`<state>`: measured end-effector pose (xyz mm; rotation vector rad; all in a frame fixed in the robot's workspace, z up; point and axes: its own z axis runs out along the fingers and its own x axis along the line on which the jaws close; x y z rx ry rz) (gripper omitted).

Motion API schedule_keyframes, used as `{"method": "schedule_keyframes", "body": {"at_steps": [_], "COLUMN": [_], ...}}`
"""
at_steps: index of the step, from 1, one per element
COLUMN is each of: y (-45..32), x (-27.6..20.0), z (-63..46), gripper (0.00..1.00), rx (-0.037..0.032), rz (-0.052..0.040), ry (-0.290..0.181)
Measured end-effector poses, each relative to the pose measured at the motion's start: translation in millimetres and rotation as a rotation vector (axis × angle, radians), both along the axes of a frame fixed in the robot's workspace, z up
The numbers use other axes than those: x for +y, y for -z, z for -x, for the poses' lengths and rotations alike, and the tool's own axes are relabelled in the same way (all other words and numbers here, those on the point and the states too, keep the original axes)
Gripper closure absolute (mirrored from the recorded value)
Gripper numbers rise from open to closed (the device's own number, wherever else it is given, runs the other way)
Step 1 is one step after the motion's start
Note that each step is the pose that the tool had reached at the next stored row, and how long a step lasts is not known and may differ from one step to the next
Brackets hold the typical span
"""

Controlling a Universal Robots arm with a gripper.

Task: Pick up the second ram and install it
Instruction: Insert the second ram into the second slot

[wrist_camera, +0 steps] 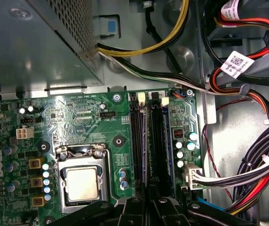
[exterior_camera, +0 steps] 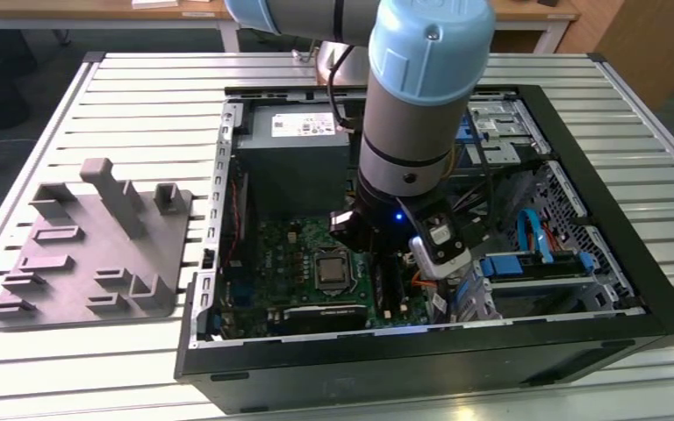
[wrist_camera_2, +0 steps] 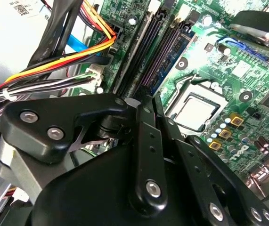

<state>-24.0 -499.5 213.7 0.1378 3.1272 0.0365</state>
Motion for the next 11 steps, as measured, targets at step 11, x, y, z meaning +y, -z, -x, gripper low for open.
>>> {"method": "schedule_keyframes", "body": {"at_steps": [11], "y": [0.2], "x": [0.1], "z": [0.0], "gripper": [0.86], "rx": [0.0000], "rz": [0.0014], "ry": [-0.006]}}
